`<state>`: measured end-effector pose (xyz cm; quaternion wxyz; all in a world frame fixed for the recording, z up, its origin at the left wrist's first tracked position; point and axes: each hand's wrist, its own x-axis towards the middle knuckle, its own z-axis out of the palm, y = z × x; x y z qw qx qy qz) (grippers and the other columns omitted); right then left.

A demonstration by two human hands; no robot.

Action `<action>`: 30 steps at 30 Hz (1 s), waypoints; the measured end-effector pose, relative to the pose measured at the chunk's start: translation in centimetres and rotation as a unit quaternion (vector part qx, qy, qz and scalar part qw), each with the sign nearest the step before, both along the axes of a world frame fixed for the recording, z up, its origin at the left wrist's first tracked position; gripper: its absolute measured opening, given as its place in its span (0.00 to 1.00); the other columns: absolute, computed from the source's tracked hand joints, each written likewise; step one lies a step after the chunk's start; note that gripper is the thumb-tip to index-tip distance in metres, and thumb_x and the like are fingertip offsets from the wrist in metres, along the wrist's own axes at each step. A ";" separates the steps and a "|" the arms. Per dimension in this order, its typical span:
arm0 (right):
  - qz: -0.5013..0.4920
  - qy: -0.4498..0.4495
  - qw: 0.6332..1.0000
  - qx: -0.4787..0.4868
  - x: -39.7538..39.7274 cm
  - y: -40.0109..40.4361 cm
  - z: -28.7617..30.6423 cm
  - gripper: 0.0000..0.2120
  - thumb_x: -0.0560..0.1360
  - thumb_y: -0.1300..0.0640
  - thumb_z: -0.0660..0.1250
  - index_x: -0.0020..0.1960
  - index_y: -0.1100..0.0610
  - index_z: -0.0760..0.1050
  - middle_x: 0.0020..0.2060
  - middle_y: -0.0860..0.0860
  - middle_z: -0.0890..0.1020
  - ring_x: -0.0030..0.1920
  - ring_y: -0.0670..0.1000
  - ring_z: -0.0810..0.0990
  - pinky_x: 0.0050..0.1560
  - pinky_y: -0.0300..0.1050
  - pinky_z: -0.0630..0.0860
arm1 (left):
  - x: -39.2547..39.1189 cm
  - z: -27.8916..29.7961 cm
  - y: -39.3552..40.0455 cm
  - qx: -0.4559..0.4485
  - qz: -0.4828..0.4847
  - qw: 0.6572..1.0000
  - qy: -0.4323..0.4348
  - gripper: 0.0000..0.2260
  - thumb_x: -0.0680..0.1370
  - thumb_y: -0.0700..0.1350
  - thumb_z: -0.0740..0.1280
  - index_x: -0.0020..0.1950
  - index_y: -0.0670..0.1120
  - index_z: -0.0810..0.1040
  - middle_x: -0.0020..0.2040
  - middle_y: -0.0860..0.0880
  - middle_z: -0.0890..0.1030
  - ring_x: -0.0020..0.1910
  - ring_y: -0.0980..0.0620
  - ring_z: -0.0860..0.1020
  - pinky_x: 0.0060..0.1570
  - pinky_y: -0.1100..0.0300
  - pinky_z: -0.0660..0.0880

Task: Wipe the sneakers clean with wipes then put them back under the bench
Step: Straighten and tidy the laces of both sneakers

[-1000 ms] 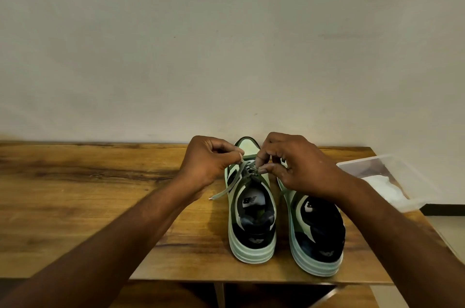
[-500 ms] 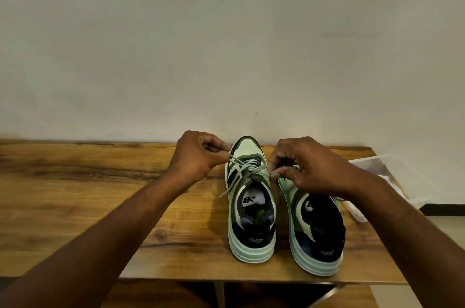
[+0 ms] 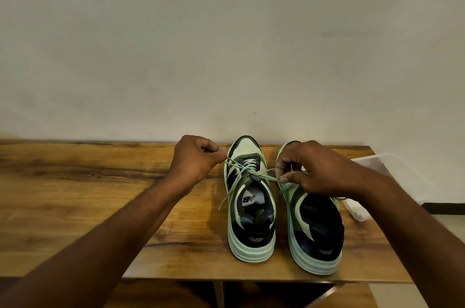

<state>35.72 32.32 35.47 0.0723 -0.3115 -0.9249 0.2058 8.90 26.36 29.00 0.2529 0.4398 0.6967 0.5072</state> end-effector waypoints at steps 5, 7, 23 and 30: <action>0.015 -0.025 1.000 0.006 0.1 0.2 0.0 0.10 0.75 0.61 0.73 0.44 0.46 0.81 0.42 0.40 0.81 0.44 0.38 0.80 0.44 0.46 0.80 | 0.5 0.1 -0.2 0.005 -0.023 0.992 0.121 0.03 0.72 0.39 0.78 0.43 0.47 0.90 0.37 0.54 0.87 0.38 0.62 0.84 0.41 0.65 0.80; 0.007 -0.030 1.000 0.002 0.4 0.5 0.2 0.10 0.76 0.62 0.72 0.44 0.45 0.81 0.42 0.39 0.81 0.44 0.37 0.80 0.44 0.47 0.80 | 0.7 0.5 -0.5 0.014 -0.052 0.982 0.184 0.06 0.71 0.38 0.77 0.42 0.49 0.90 0.35 0.58 0.85 0.36 0.64 0.82 0.36 0.74 0.73; 0.005 -0.064 0.992 -0.111 0.9 0.9 0.1 0.10 0.77 0.59 0.74 0.41 0.45 0.82 0.39 0.43 0.85 0.40 0.40 0.81 0.46 0.44 0.79 | 0.5 0.1 -0.4 0.069 -0.133 0.933 0.328 0.08 0.74 0.39 0.74 0.48 0.50 0.90 0.37 0.57 0.85 0.37 0.70 0.77 0.38 0.77 0.66; 0.003 -0.076 0.986 -0.147 0.3 -0.1 0.3 0.10 0.77 0.58 0.74 0.42 0.45 0.82 0.36 0.38 0.84 0.38 0.35 0.80 0.41 0.34 0.73 | 0.6 -0.4 -0.1 0.085 -0.125 0.924 0.352 0.07 0.75 0.41 0.73 0.49 0.51 0.89 0.39 0.57 0.85 0.38 0.67 0.78 0.40 0.70 0.66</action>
